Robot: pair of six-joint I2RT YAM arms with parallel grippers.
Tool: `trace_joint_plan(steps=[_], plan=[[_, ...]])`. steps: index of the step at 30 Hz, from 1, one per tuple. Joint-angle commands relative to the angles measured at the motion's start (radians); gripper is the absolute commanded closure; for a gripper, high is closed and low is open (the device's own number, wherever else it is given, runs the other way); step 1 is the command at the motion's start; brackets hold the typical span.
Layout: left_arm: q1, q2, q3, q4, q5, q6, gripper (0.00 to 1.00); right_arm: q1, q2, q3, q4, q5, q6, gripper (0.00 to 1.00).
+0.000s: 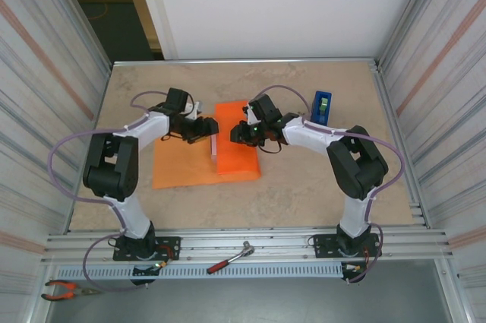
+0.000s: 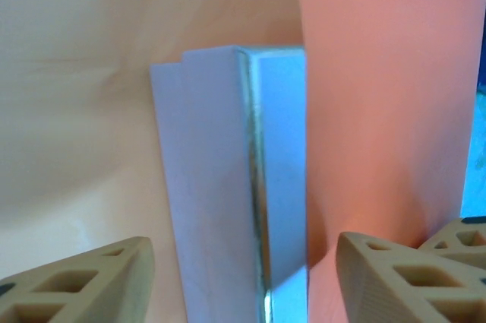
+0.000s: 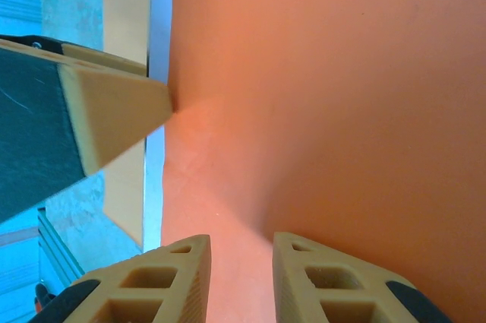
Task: Wrap the gift box in paper
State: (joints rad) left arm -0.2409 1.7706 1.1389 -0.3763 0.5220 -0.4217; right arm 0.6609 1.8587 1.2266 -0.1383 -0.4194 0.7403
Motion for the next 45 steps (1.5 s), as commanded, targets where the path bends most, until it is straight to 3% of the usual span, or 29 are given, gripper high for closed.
trace_joint_plan(steps=[1, 14, 21, 28, 36, 45], plan=[[0.017, -0.053, 0.021, -0.039, -0.007, 0.011, 0.31, 0.011, 0.003, -0.036, -0.016, 0.023, -0.009, 0.73], [-0.063, -0.016, -0.012, 0.011, 0.006, -0.031, 0.22, 0.016, -0.015, -0.074, 0.003, 0.048, 0.012, 0.74], [-0.089, 0.031, 0.001, 0.038, 0.035, -0.035, 0.36, 0.024, -0.079, -0.147, 0.032, 0.119, 0.07, 0.75], [-0.097, 0.076, 0.036, 0.03, 0.069, -0.022, 0.43, 0.037, -0.125, -0.197, 0.045, 0.185, 0.117, 0.75], [-0.097, 0.047, -0.002, 0.043, 0.061, -0.035, 0.53, 0.01, -0.102, -0.125, 0.008, 0.114, 0.072, 0.73], [-0.098, -0.003, -0.077, 0.073, 0.031, -0.097, 0.57, -0.032, -0.128, -0.061, -0.044, 0.067, 0.008, 0.69]])
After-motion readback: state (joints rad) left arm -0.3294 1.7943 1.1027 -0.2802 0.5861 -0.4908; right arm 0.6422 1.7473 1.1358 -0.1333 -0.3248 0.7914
